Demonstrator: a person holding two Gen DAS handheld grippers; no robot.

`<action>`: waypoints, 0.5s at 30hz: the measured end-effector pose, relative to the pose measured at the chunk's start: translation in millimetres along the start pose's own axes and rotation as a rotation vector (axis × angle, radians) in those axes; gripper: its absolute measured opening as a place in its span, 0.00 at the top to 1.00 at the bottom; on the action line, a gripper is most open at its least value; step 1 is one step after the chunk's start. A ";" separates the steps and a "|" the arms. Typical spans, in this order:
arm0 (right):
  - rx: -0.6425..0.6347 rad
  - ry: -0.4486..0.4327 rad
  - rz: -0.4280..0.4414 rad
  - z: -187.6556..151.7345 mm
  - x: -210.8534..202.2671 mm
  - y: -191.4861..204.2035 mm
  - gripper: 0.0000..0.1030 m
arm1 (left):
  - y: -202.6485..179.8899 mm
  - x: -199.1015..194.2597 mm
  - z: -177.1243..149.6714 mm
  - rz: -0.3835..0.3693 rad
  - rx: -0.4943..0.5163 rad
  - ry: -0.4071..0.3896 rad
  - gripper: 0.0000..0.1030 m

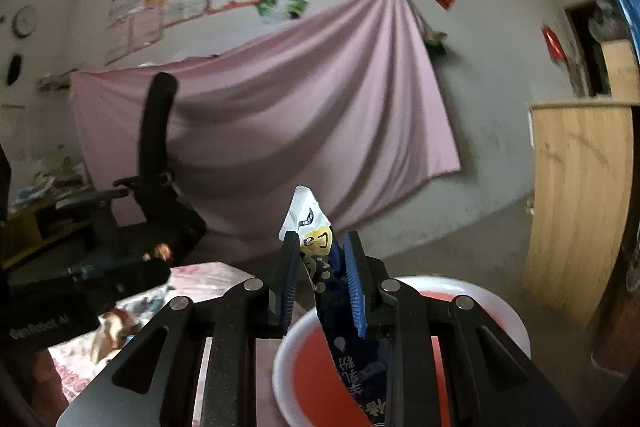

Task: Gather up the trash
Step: 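Carry both held items over the red basin and open both tools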

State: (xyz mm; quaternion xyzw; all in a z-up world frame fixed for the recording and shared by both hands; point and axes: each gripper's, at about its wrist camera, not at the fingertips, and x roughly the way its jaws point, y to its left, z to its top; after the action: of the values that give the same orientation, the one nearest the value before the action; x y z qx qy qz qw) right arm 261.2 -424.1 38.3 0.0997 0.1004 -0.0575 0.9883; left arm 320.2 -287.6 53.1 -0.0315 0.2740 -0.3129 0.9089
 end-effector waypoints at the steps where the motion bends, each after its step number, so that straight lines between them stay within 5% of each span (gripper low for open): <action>1: 0.008 0.005 -0.007 -1.2 -0.2 -5.1 0.79 | -1.0 3.5 2.2 -0.010 -0.021 0.018 0.74; 9: 0.061 0.074 -0.059 -7.6 14.1 -25.3 0.78 | 3.6 32.5 8.6 -0.055 -0.101 0.132 0.73; 12: 0.074 0.094 -0.067 -7.2 17.8 -29.2 0.74 | 6.8 35.7 9.8 -0.059 -0.123 0.149 0.58; 15: 0.084 0.095 -0.073 -6.7 16.9 -32.0 0.65 | 11.3 30.8 15.0 -0.056 -0.140 0.145 0.58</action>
State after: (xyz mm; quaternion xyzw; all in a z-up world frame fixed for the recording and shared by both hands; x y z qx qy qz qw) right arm 272.1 -455.4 22.4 0.1398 0.1481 -0.0927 0.9746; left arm 354.3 -298.3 48.5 -0.0800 0.3591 -0.3199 0.8731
